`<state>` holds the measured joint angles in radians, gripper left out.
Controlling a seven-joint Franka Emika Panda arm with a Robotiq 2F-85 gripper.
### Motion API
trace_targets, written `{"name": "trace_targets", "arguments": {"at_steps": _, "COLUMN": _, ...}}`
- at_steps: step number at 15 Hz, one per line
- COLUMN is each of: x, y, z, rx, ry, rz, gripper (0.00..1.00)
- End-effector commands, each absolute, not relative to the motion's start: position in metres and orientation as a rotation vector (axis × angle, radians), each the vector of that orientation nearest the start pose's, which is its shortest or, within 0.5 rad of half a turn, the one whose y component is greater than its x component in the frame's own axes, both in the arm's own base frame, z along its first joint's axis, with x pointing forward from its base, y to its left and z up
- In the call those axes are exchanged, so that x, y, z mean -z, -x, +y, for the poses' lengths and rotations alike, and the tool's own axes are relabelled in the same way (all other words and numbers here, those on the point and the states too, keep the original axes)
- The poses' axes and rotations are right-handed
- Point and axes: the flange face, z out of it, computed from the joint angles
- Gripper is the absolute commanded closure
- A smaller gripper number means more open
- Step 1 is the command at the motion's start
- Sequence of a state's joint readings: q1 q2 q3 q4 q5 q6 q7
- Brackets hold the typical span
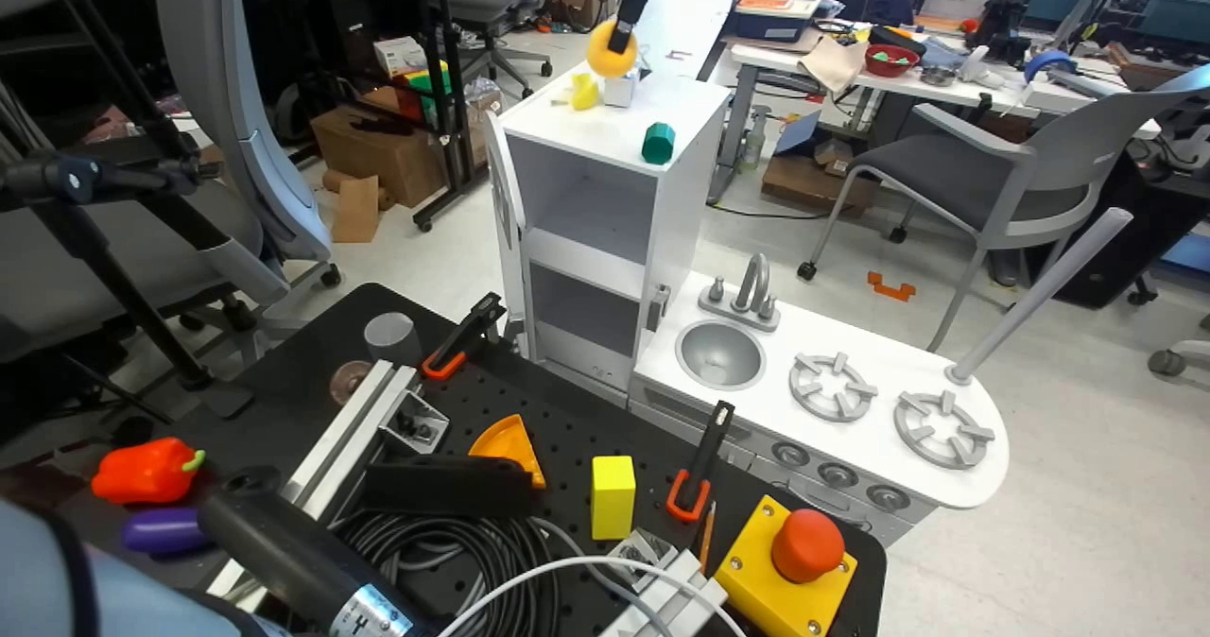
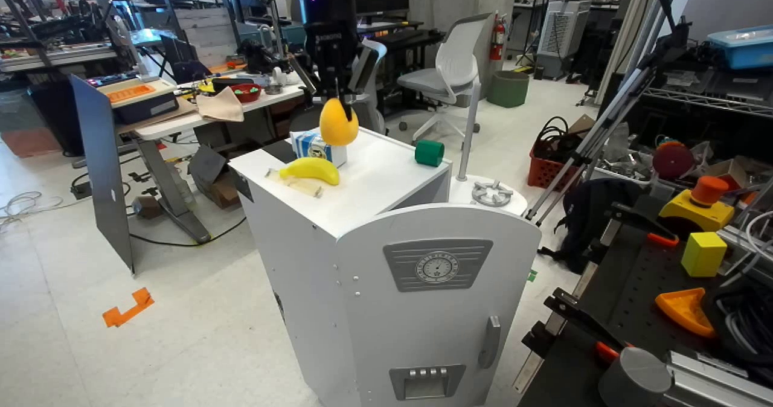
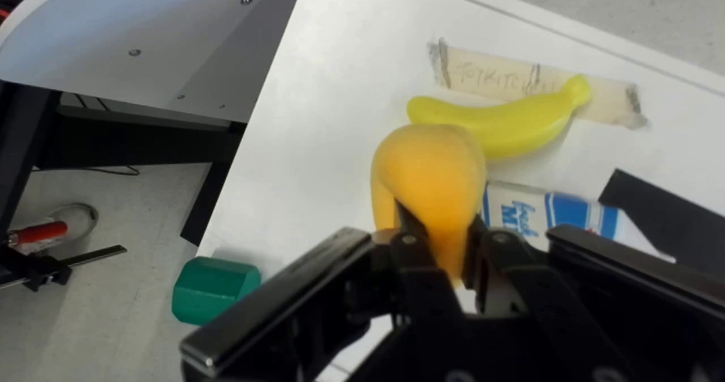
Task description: Move the orange plush toy to the left
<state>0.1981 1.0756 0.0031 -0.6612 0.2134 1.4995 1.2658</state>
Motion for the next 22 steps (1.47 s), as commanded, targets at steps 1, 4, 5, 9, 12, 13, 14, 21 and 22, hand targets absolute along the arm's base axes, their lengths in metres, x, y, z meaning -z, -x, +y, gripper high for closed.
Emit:
{"name": "trace_targets", "arguments": {"at_steps": 1, "x": -0.304, "y": -0.740, "z": 0.202, "rx": -0.518, "ry": 2.743, "rz": 1.525, "gripper": 0.96}}
{"name": "trace_targets", "arguments": {"at_steps": 4, "x": -0.299, "y": -0.732, "z": 0.215, "rx": -0.546, "ry": 2.794, "rz": 1.504, "gripper": 0.96}}
{"name": "trace_targets", "arguments": {"at_steps": 5, "x": -0.298, "y": -0.730, "z": 0.217, "rx": -0.550, "ry": 2.810, "rz": 1.496, "gripper": 0.96}}
{"name": "trace_targets", "arguments": {"at_steps": 9, "x": -0.293, "y": -0.719, "z": 0.227, "rx": -0.606, "ry": 2.863, "rz": 1.489, "gripper": 0.96}}
{"name": "trace_targets", "arguments": {"at_steps": 12, "x": -0.283, "y": -0.713, "z": 0.221, "rx": -0.664, "ry": 2.906, "rz": 1.475, "gripper": 0.96}}
{"name": "trace_targets", "arguments": {"at_steps": 13, "x": -0.278, "y": -0.712, "z": 0.218, "rx": -0.677, "ry": 2.918, "rz": 1.466, "gripper": 0.96}}
{"name": "trace_targets", "arguments": {"at_steps": 14, "x": -0.273, "y": -0.711, "z": 0.215, "rx": -0.680, "ry": 2.929, "rz": 1.460, "gripper": 0.96}}
{"name": "trace_targets", "arguments": {"at_steps": 21, "x": -0.245, "y": -0.705, "z": 0.204, "rx": -0.733, "ry": 2.970, "rz": 1.488, "gripper": 0.96}}
{"name": "trace_targets", "arguments": {"at_steps": 22, "x": -0.244, "y": -0.705, "z": 0.206, "rx": -0.734, "ry": 2.970, "rz": 1.491, "gripper": 0.96}}
